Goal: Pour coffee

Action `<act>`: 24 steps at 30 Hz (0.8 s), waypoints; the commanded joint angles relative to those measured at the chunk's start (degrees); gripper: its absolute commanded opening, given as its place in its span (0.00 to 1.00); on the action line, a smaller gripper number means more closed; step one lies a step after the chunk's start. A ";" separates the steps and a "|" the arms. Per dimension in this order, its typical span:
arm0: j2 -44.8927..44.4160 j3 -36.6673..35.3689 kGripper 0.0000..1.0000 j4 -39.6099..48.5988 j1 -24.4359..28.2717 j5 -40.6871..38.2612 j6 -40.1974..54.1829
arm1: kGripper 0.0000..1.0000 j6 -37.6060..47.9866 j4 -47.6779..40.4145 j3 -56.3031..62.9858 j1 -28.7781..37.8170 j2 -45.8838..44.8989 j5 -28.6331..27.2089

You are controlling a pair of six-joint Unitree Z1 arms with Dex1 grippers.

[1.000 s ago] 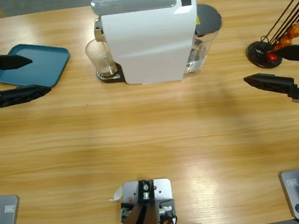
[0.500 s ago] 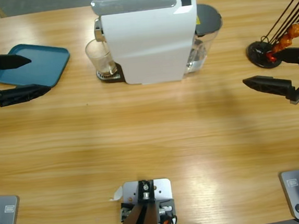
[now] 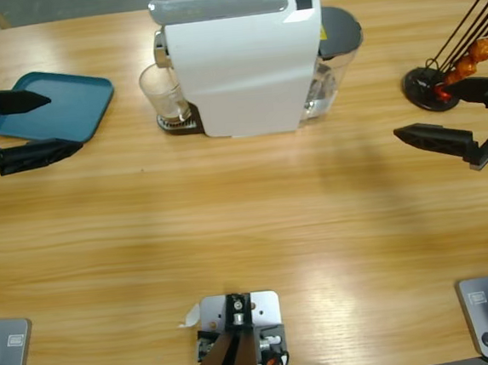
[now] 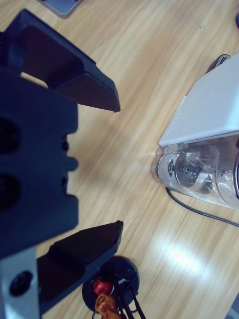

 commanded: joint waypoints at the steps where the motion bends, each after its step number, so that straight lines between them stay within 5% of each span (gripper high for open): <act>1: -0.43 2.02 1.00 0.28 0.12 0.49 -0.02 | 1.00 0.65 -1.31 2.61 0.68 1.47 -0.35; 24: 0.61 2.11 1.00 0.02 0.12 0.66 0.19 | 1.00 0.65 -2.06 3.08 0.68 1.89 0.07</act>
